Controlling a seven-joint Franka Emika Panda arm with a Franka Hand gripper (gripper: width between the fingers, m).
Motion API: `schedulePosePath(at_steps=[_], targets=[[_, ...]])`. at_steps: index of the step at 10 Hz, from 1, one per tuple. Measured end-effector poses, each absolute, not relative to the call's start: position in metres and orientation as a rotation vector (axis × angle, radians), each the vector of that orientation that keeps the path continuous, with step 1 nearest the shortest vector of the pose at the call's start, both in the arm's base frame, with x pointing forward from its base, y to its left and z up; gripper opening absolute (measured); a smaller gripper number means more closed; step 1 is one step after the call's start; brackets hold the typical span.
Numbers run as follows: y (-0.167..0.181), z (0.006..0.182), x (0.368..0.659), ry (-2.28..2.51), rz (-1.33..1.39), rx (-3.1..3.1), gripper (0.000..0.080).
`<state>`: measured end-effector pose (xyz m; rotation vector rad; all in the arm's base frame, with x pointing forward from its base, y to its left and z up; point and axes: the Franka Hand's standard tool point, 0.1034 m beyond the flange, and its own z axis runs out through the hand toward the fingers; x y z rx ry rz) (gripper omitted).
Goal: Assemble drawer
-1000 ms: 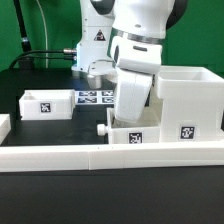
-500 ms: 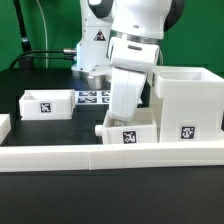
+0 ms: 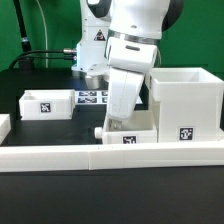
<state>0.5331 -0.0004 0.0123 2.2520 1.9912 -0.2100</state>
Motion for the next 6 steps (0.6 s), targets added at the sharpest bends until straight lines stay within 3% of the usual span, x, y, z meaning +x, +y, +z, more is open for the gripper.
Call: schedulePosePath(at_steps=[1,2,3,6], targets=[[0.001,0.013,0.533,2.009,-0.215,2.238,0.0468],[0.000,0.013,0.534,1.995,-0.206,2.247,0.0468],[0.000,0.016,0.536,1.979,-0.201,2.258,0.0604],[-0.002,0.037,0.543,1.962,-0.199,2.258,0.0648]])
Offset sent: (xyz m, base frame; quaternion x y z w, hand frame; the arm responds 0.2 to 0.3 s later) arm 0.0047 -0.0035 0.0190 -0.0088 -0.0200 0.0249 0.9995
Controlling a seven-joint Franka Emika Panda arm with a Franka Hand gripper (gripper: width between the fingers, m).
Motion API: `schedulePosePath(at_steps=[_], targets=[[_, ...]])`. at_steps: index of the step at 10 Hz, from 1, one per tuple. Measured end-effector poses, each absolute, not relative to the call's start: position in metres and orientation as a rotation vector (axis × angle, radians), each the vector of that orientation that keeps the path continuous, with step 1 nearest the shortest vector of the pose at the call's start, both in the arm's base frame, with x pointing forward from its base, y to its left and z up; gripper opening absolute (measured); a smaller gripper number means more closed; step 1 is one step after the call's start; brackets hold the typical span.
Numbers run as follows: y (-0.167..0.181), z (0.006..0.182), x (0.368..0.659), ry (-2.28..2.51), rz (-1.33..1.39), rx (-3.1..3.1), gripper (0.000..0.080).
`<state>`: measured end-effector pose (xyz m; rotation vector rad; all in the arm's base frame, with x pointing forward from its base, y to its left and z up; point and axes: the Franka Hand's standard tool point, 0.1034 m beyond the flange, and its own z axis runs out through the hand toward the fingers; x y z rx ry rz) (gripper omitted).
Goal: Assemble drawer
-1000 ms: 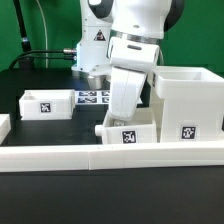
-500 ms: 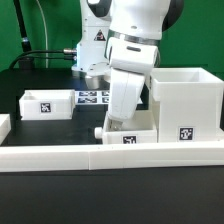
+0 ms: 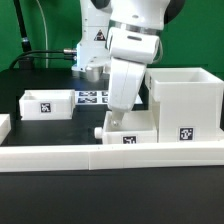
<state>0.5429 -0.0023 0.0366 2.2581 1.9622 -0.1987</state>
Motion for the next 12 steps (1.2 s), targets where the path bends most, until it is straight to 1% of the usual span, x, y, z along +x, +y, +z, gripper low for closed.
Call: schedulePosePath(at_steps=[1,3,7,9,12], targets=[[-0.009,0.044,0.544,1.973,-0.213,2.247,0.0648],[-0.024,0.048,0.546,1.970,-0.228,2.251,0.0649],[-0.023,0.047,0.546,1.973,-0.228,2.249,0.0649],[-0.025,0.058,0.545,2.005,-0.256,2.227,0.0649],[-0.030,0.054,0.545,2.041,-0.226,2.206,0.0649]])
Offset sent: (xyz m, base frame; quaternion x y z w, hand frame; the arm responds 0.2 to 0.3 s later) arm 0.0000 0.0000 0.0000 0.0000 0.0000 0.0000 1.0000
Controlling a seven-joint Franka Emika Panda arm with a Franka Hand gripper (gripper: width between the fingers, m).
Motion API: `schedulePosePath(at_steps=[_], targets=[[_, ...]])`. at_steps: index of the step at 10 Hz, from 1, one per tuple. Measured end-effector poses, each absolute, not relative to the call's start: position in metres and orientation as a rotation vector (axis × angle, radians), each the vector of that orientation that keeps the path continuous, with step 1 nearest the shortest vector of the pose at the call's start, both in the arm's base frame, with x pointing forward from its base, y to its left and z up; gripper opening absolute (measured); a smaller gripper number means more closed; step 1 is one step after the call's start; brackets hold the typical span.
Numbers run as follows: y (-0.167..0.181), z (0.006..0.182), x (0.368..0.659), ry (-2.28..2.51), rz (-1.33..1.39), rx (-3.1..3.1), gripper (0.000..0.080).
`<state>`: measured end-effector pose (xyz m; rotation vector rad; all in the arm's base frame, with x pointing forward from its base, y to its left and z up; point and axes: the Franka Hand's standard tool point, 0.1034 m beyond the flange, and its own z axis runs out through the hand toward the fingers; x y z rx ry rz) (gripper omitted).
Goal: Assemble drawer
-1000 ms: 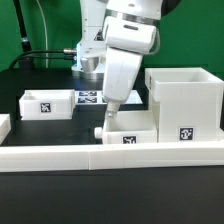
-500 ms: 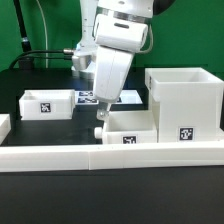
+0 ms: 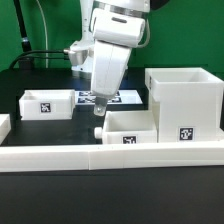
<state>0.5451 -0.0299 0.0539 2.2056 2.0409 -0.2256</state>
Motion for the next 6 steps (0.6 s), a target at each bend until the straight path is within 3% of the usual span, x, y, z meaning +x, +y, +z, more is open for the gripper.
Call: schedulePosePath(at_steps=[6], targets=[[-0.055,0.053,0.545,2.115,-0.030,2.302,0.0649]])
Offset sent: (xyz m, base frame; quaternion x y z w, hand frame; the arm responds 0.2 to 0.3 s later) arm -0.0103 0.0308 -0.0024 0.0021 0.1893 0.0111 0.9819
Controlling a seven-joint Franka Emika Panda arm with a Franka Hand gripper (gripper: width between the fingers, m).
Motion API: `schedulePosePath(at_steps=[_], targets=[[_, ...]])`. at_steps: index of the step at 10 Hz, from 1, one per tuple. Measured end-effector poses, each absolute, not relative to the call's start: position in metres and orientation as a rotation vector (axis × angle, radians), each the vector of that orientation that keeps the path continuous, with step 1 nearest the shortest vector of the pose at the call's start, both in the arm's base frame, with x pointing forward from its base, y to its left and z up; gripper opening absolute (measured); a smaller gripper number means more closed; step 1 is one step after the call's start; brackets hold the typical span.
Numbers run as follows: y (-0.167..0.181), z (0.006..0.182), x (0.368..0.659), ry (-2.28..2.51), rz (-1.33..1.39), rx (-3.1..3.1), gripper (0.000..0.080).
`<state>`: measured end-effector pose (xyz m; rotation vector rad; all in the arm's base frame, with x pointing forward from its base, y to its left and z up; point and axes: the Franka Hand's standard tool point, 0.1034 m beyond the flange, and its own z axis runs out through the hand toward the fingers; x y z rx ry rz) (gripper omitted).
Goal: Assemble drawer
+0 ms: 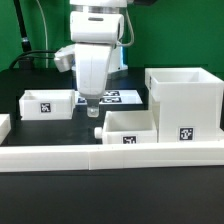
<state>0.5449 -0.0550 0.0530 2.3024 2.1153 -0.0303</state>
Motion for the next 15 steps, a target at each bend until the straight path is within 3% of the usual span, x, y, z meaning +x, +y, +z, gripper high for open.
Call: schedulePosePath(at_steps=[7,15], targets=[[-0.019,0.062,0.551,2.072,-0.021,2.374,0.0649],[-0.020,0.059,0.545,2.100,0.025,2.379,0.0649]])
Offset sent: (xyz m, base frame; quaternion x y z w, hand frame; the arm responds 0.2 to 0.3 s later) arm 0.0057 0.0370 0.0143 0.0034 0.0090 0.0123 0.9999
